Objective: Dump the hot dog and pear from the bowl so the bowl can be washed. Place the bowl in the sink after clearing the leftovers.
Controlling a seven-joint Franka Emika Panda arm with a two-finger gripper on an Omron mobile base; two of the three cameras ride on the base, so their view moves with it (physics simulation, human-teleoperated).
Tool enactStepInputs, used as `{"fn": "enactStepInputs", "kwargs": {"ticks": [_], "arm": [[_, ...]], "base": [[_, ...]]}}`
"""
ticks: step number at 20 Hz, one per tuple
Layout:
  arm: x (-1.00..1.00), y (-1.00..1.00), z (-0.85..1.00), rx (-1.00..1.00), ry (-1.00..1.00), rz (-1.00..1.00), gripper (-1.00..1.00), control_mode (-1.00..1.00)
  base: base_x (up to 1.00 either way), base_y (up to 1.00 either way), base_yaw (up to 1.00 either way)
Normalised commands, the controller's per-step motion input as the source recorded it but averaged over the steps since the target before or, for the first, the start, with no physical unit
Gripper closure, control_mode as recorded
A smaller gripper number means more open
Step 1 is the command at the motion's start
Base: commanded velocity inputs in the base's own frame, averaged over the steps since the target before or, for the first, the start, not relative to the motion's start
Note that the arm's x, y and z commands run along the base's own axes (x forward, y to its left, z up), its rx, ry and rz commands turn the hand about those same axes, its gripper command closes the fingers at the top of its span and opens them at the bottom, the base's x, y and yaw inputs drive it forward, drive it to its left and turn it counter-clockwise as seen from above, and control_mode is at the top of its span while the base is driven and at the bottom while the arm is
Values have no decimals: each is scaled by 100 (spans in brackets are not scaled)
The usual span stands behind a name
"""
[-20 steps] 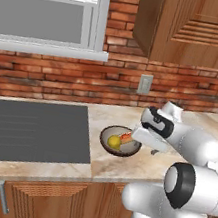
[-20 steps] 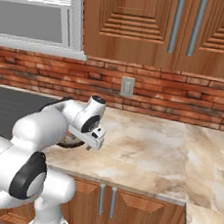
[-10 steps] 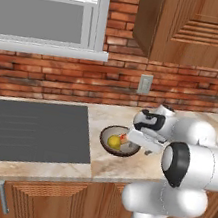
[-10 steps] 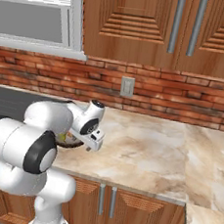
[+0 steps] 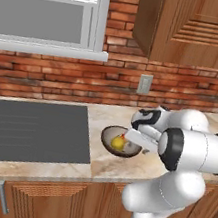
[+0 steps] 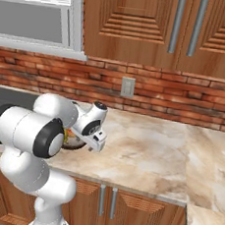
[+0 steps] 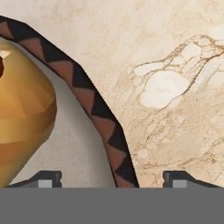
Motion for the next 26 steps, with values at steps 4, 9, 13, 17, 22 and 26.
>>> {"fn": "enactStepInputs", "kwargs": {"ticks": [4, 9, 13, 17, 22, 26], "arm": [[0, 0, 0, 0, 0, 0, 100, -100], [0, 0, 0, 0, -1, 0, 100, -100], [-7, 0, 24, 0, -4, -1, 100, -100], [-27, 0, 59, 0, -15, -2, 100, -100], [-43, -4, 80, 2, -21, -3, 100, -100], [-56, -9, 89, 10, -18, -11, 100, -100]], "base": [[0, 0, 0], [0, 0, 0], [0, 0, 0], [0, 0, 0], [0, 0, 0], [0, 0, 0]]}}
